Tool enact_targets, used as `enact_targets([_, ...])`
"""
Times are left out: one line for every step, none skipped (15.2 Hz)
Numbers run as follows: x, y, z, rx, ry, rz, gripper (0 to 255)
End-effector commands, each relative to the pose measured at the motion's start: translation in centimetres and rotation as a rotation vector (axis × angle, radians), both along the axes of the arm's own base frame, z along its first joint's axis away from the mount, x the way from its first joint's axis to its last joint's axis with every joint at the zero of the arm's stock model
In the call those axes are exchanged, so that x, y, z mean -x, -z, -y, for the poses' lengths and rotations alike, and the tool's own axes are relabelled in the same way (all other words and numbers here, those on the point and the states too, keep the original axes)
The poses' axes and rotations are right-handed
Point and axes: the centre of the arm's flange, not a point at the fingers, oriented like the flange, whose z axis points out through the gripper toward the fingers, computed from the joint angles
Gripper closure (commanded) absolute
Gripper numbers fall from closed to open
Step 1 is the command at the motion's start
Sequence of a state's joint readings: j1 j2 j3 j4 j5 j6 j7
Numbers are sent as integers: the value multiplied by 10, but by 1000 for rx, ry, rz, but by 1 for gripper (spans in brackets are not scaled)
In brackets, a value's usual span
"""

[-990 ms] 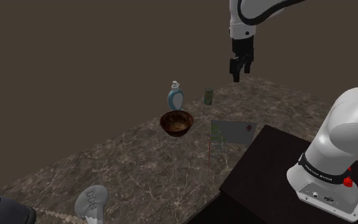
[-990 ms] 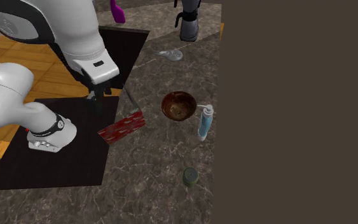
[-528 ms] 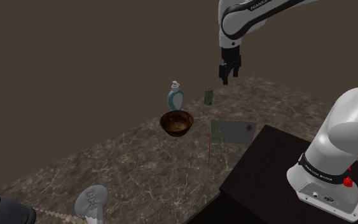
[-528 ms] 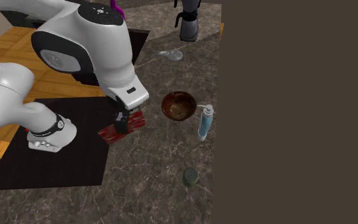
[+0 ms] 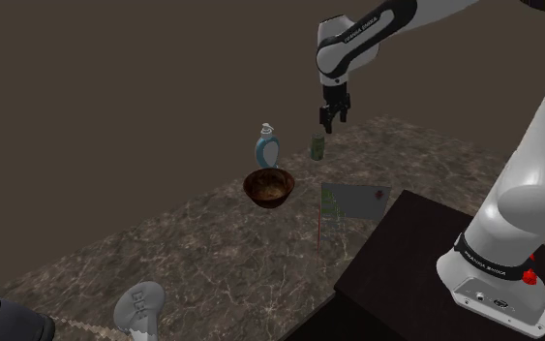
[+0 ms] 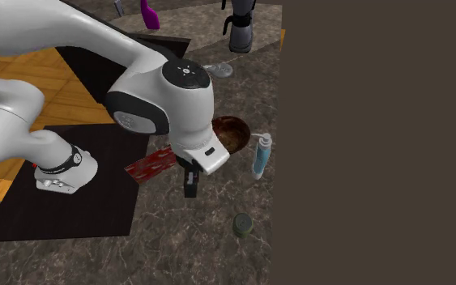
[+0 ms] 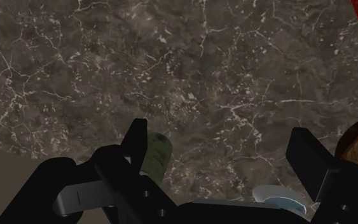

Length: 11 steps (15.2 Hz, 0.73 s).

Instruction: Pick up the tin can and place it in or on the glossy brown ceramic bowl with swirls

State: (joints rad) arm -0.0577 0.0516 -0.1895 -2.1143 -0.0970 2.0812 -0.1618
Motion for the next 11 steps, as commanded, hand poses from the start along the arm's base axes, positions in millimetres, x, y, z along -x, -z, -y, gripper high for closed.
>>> enact_targets([-18, 14, 11, 2, 0, 5, 0])
enact_targets([-27, 20, 17, 3, 1, 7, 0])
enact_targets([-37, 27, 23, 4, 1, 9, 0])
enact_targets([-46, 34, 28, 5, 1, 11, 0])
enact_targets([-55, 41, 34, 6, 2, 13, 0])
enact_targets([-65, 48, 40, 7, 2, 15, 0])
enact_targets([-74, 55, 45, 8, 2, 17, 0])
enact_targets([-83, 62, 51, 9, 3, 19, 0])
enact_targets([-93, 68, 57, 10, 3, 21, 0])
enact_targets([-102, 75, 62, 11, 4, 24, 0])
enact_targets([-112, 82, 68, 11, 4, 26, 0])
